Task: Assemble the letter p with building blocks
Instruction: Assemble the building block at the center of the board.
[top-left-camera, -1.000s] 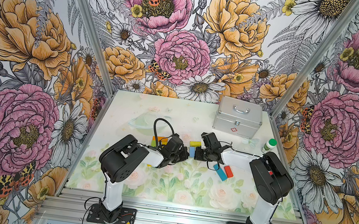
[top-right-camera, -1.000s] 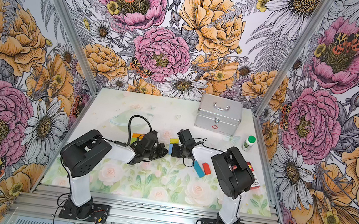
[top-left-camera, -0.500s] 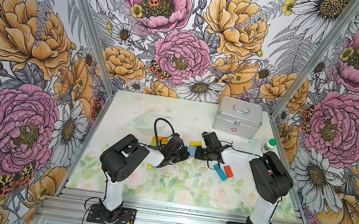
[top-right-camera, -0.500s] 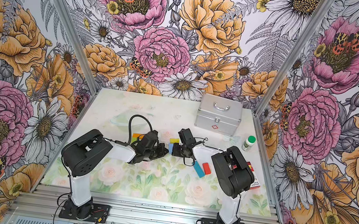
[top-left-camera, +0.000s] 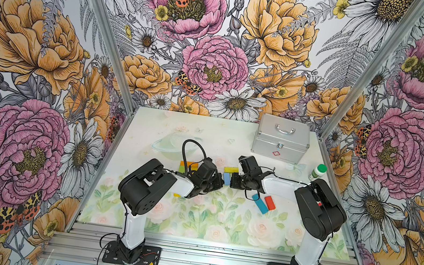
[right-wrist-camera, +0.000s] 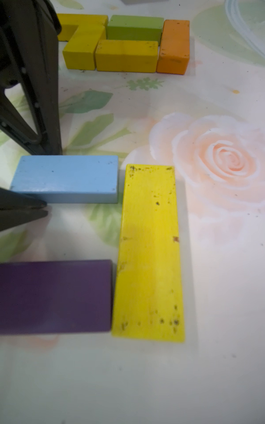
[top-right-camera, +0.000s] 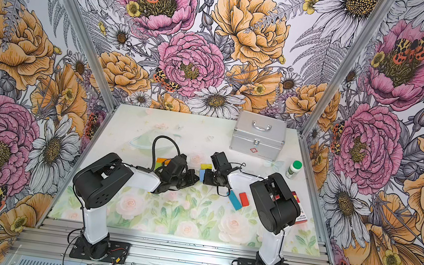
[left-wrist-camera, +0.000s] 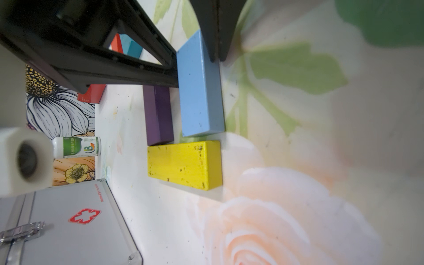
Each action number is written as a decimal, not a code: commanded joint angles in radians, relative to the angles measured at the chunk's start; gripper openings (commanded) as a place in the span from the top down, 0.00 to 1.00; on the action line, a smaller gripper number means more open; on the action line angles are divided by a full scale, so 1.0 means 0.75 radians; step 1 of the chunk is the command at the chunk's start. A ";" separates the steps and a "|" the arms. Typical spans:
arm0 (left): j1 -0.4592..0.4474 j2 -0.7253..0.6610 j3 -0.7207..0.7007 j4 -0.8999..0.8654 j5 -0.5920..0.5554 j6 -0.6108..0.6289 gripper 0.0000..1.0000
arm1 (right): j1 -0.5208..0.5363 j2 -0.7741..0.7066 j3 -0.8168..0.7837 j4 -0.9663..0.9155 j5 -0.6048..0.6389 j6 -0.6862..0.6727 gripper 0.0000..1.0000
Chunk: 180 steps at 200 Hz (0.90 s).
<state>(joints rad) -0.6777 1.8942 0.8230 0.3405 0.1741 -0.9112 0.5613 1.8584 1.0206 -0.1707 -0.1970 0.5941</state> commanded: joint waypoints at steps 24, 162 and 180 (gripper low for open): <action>-0.001 0.040 0.040 0.008 0.051 -0.006 1.00 | -0.001 0.034 0.001 -0.026 -0.026 -0.002 1.00; 0.014 0.045 0.025 0.008 0.036 -0.010 1.00 | -0.006 0.050 0.015 -0.026 -0.029 -0.005 1.00; 0.020 0.032 0.016 0.008 0.030 -0.011 1.00 | -0.006 0.045 0.012 -0.026 -0.025 -0.003 1.00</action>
<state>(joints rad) -0.6743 1.9053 0.8345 0.3420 0.1772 -0.9154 0.5529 1.8618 1.0248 -0.1711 -0.1974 0.5941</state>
